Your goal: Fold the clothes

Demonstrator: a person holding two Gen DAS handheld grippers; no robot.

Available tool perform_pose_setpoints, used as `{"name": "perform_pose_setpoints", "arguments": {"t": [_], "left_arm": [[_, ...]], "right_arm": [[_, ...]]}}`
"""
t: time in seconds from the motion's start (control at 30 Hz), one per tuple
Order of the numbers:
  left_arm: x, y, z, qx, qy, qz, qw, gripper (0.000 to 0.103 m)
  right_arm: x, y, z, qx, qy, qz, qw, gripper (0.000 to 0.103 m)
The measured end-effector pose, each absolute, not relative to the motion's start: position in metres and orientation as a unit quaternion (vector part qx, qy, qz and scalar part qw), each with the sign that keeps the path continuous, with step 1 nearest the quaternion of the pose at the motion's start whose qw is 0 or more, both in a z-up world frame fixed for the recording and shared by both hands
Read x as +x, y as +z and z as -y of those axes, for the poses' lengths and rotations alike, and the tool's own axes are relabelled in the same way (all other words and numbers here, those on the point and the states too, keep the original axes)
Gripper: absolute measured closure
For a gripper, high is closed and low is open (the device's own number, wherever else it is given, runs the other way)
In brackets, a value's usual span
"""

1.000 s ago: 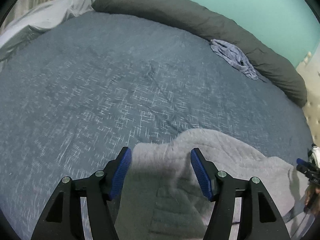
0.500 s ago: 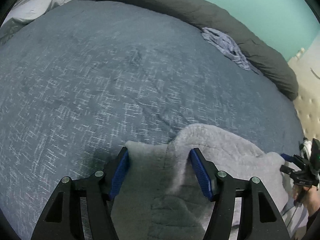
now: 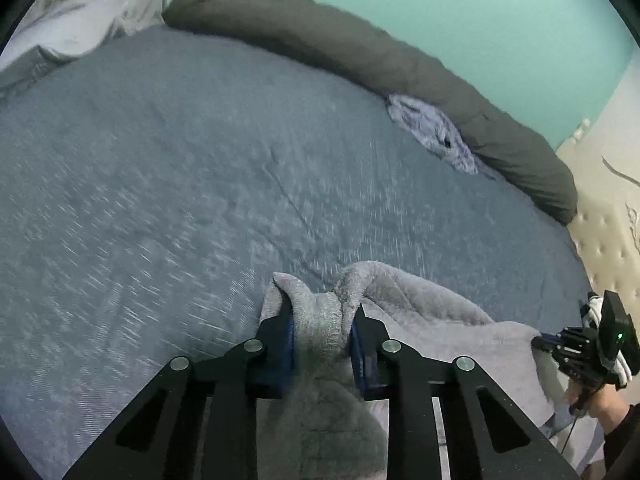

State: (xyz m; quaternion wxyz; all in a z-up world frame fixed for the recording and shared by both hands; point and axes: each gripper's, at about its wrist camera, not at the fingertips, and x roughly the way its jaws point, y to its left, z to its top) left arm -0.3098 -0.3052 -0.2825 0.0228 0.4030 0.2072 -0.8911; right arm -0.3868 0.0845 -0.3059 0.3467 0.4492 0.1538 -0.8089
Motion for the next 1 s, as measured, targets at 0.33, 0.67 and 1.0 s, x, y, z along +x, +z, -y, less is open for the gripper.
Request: {"name": "perform_pose_setpoints", "arguments": {"t": [0.33,0.67,1.0], "left_arm": [[-0.316,-0.236,0.306,0.378,-0.906,-0.186,0.033,0.081],[-0.344,-0.261,0.323,0.422,-0.883,-0.198,0.062,0.080],[-0.354,-0.292,0.326,0.447,-0.867,-0.215,0.051,0.059]], "right_arm": [[-0.416,-0.244,-0.099,0.387,-0.867,-0.142,0.279,0.100],[-0.467,-0.267,-0.063,0.418,-0.861,-0.185,0.222,0.100],[-0.478,-0.318,-0.068,0.452,-0.846,-0.199,0.201,0.100]]}}
